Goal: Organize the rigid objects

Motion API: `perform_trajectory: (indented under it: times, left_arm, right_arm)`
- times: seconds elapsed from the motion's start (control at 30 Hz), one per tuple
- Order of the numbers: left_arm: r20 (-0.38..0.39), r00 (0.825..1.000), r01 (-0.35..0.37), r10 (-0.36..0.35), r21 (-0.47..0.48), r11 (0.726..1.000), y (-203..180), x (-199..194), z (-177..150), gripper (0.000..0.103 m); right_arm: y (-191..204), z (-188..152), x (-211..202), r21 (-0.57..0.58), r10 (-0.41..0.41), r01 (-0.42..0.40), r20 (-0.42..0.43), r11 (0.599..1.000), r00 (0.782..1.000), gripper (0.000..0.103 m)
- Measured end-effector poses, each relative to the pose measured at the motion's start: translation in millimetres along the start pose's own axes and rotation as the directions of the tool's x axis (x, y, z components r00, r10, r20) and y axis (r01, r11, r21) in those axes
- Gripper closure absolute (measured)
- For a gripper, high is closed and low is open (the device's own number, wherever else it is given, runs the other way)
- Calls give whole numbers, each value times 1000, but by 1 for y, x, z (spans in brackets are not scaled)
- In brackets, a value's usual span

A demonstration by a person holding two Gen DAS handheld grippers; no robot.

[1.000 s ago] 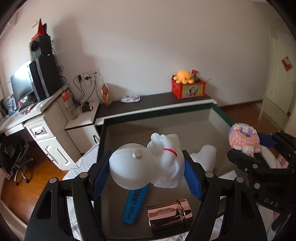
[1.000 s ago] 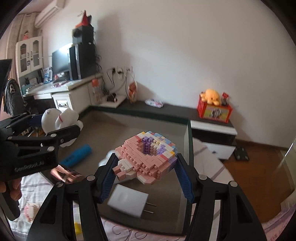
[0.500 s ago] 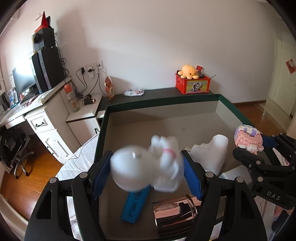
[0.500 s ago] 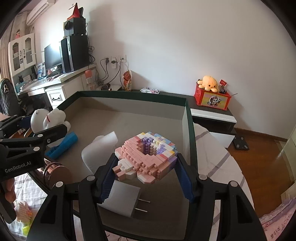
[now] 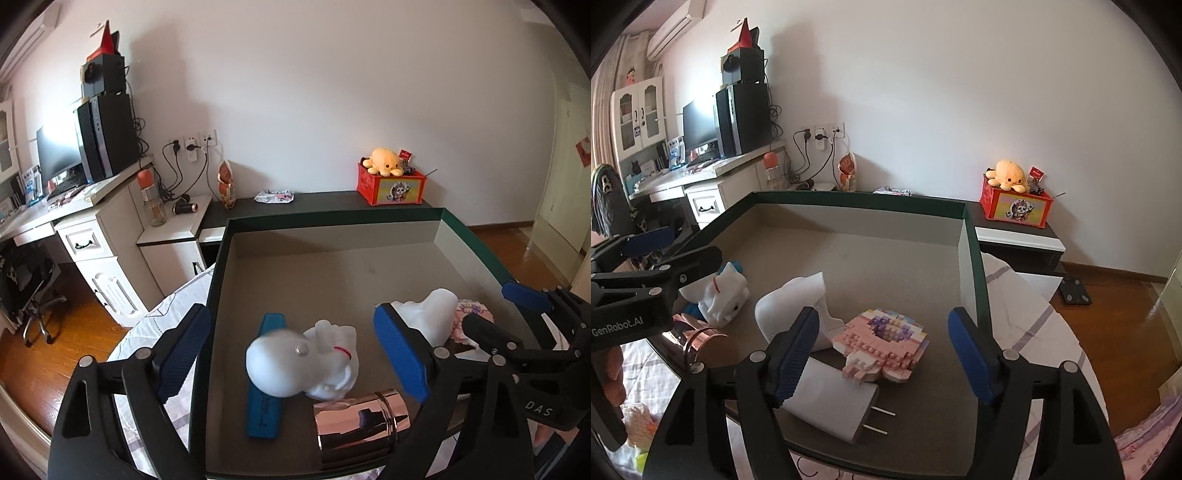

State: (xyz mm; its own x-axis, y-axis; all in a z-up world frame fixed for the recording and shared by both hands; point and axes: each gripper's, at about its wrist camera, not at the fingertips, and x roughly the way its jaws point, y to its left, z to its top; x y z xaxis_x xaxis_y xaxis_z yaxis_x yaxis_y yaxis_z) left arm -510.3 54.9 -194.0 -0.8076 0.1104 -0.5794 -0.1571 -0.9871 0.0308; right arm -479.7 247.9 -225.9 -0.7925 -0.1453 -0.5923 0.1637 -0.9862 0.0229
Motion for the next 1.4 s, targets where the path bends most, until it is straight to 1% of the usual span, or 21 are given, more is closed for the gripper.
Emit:
perform_trajectory:
  times: [0.07,0.13,0.2,0.23,0.3,0.37,0.47,0.57,0.6,0.67,0.7,0.83,0.87,0.97,1.13,1.27,1.4]
  left_arm:
    - [6,1000,2,-2,-11,1000,3,-1,0,8]
    - [19,1000,-8,8,-12,1000,4,-5,0,8]
    - [49,998,-25,26,-14,1000,5,-15,1,8]
    - [55,998,-35,36,-21,999,7,-21,1,7]
    - [62,997,-36,38,-33,999,10,-37,0,5]
    - [91,995,-39,42,-33,999,13,-60,-2,3]
    - [139,987,-78,79,-14,997,14,-97,-5,1]
    - [177,980,-87,89,-16,996,17,-136,-11,0]
    - [195,977,-87,90,-22,996,18,-149,-13,0]
    - [216,973,-72,77,-29,997,18,-175,-19,0]
    - [228,971,-69,75,-31,997,18,-189,-23,0]
    - [278,956,-87,96,-44,995,17,-238,-40,0]
    - [294,951,-89,99,-46,995,16,-253,-46,0]
    - [316,943,-94,106,-52,994,15,-284,-58,0]
    - [350,930,-100,111,-49,994,13,-327,-77,0]
    - [383,918,-100,107,-39,994,11,-359,-90,0]
    - [396,912,-105,108,-30,994,8,-375,-98,0]
  right_arm:
    - [-1,0,-2,7,5,-5,9,1000,1000,27]
    - [-2,1,-5,12,3,-4,27,1000,1000,24]
    - [-3,2,-11,18,32,-33,56,999,998,24]
    - [-3,3,-16,24,19,-20,71,999,997,24]
    - [-1,7,-27,17,20,-21,87,1000,996,24]
    - [1,7,-48,19,20,-23,132,1000,991,23]
    - [10,7,-77,7,17,-19,164,1000,986,20]
    - [19,5,-112,-8,11,-10,192,1000,981,16]
    - [23,3,-126,-14,5,-2,211,1000,977,14]
    - [28,-1,-150,-16,-10,14,235,1000,972,1]
    - [31,-4,-162,-18,-15,20,255,1000,967,0]
    - [44,-18,-213,-36,-28,40,300,999,954,0]
    - [46,-21,-221,-35,-27,40,305,999,952,0]
    - [54,-32,-249,-29,-21,32,321,999,947,0]
    - [63,-52,-288,-7,-24,28,339,1000,941,0]
    - [69,-65,-311,-6,-22,25,341,1000,940,0]
    - [74,-74,-327,-9,-32,37,343,999,939,0]
